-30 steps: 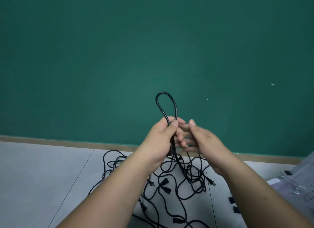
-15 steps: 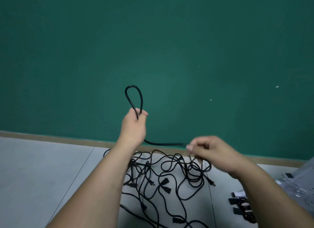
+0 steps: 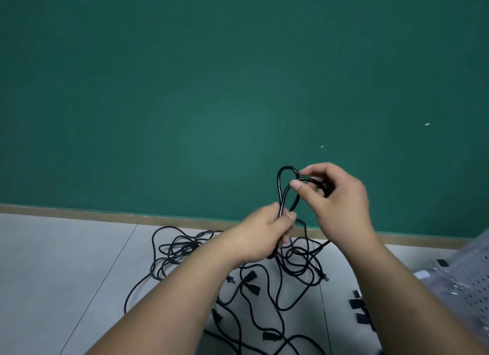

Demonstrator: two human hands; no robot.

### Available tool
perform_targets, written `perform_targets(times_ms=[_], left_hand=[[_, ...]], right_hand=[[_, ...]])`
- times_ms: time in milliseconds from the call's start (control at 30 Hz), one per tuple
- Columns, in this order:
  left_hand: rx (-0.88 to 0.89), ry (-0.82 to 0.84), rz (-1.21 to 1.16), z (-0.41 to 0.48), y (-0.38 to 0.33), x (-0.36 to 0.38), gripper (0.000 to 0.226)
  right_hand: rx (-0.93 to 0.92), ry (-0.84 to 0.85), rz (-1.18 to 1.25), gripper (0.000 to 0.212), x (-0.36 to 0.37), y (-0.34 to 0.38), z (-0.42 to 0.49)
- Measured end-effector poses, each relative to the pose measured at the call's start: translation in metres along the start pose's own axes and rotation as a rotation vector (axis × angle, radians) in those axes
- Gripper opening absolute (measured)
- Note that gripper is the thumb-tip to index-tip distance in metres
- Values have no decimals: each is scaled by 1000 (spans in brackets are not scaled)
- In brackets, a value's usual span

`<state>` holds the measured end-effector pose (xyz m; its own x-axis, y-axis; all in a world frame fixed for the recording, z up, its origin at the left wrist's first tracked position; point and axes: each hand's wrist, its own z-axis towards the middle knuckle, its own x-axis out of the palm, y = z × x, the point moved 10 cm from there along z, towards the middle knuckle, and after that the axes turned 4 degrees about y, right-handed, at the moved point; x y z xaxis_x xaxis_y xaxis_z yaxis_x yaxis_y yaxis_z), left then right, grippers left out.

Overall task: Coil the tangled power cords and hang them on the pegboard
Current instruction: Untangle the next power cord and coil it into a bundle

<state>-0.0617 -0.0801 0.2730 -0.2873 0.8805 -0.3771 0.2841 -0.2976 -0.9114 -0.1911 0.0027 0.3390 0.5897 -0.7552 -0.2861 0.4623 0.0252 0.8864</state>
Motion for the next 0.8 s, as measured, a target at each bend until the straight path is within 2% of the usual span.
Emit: perform_targets(times_ms=[100, 167, 233, 300, 400, 500, 667, 800], left_hand=[[-7, -81, -219, 3, 0, -5, 30], [3, -171, -320, 4, 2, -15, 31], [16, -230, -329, 4, 4, -26, 31], [11, -261, -257, 3, 6, -30, 30], [4, -296, -153, 3, 10, -32, 27], [2, -291, -135, 4, 10, -28, 28], [17, -71, -384, 3, -2, 3, 25], [28, -44, -426, 3, -6, 11, 27]], right_hand=[[48, 40, -81, 11, 5, -12, 0], [142, 152, -124, 12, 14, -29, -1], [204, 264, -156, 21, 21, -37, -5], [212, 292, -69, 22, 25, -32, -8], [196, 225, 130, 15, 23, -15, -6], [177, 107, 212, 6, 16, -6, -5], [196, -34, 218, 9, 8, -10, -7], [184, -64, 196, 10, 4, -14, -6]])
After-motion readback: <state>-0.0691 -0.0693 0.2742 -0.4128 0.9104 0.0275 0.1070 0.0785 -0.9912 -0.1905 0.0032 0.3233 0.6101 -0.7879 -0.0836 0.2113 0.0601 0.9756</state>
